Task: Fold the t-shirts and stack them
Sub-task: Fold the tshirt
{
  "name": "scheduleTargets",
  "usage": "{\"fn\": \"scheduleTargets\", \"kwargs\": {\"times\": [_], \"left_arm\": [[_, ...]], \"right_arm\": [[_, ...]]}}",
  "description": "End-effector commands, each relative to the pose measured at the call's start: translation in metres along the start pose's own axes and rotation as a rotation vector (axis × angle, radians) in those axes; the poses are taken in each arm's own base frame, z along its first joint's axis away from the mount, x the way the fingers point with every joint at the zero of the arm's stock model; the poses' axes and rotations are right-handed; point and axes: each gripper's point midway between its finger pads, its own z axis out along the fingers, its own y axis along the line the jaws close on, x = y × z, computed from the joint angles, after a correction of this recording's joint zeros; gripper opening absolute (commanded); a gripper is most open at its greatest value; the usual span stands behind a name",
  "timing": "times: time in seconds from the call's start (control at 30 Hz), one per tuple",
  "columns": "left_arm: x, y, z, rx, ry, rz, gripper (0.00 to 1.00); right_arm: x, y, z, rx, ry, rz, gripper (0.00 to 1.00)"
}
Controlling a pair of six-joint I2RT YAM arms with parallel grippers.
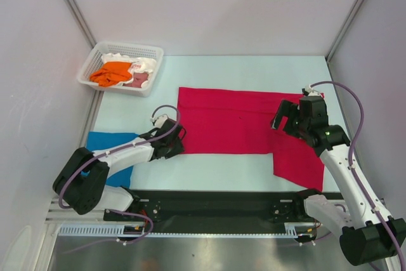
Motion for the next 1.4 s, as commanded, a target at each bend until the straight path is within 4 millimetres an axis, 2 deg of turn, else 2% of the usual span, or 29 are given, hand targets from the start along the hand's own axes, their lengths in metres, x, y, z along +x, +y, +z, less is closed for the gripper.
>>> {"fn": "scheduleTargets", "kwargs": {"times": [0.0,0.17,0.27,0.3,0.33,0.4,0.43,0.47,0.53,0.63,0.77,0.8,0.9,0.93,0.97,1.1,1.23,1.37], "left_arm": [[-0.001,0.001,0.006,-0.041,-0.012,-0.010,0.44],[0.000,0.000,0.011,-0.039,-0.009,0.017,0.37],[-0.002,-0.001,0.012,-0.024,-0.018,0.036,0.23],[-0.002,-0.002,0.012,-0.020,-0.021,0.043,0.12],[-0.002,-0.002,0.012,-0.015,-0.022,0.059,0.09],[-0.005,-0.006,0.008,0.009,-0.035,0.069,0.01],[-0.005,-0.005,0.008,0.014,-0.036,0.085,0.00],[-0.007,-0.007,0.007,0.023,-0.044,0.091,0.00],[-0.012,-0.010,0.003,0.041,-0.062,0.112,0.00],[-0.018,-0.018,-0.002,0.079,-0.083,0.137,0.00],[-0.026,-0.031,-0.011,0.142,-0.113,0.136,0.00],[-0.029,-0.035,-0.013,0.156,-0.120,0.132,0.00],[-0.035,-0.048,-0.021,0.205,-0.132,0.131,0.00],[-0.038,-0.052,-0.024,0.221,-0.134,0.130,0.00],[-0.038,-0.057,-0.027,0.240,-0.131,0.126,0.00],[-0.037,-0.063,-0.029,0.278,-0.126,0.120,0.00],[-0.037,-0.068,-0.031,0.295,-0.122,0.128,0.00],[-0.038,-0.071,-0.030,0.303,-0.123,0.129,0.00]], "right_arm": [[-0.003,-0.005,0.001,0.024,-0.017,-0.004,1.00],[0.002,-0.012,0.002,0.055,-0.005,0.025,1.00],[0.010,-0.025,0.004,0.115,0.026,0.078,1.00],[0.012,-0.030,0.005,0.137,0.033,0.106,0.99],[0.014,-0.043,0.004,0.178,0.037,0.168,0.98],[0.027,-0.056,0.008,0.194,0.072,0.226,0.96],[0.030,-0.065,0.009,0.210,0.077,0.261,0.93],[0.037,-0.082,0.012,0.248,0.091,0.320,0.91],[0.041,-0.096,0.013,0.286,0.100,0.368,0.82],[0.038,-0.113,0.013,0.347,0.099,0.440,0.80],[0.040,-0.153,0.008,0.483,0.051,0.613,0.77],[0.038,-0.164,0.006,0.508,0.016,0.686,0.73],[0.057,-0.182,0.007,0.575,0.024,0.794,0.60],[0.073,-0.188,0.010,0.611,0.046,0.834,0.59],[0.086,-0.203,0.010,0.675,0.047,0.876,0.58],[0.088,-0.219,0.005,0.752,0.012,0.915,0.54],[0.081,-0.240,-0.003,0.856,-0.052,0.865,0.54],[0.086,-0.240,0.007,0.820,-0.028,0.857,0.53]]}}
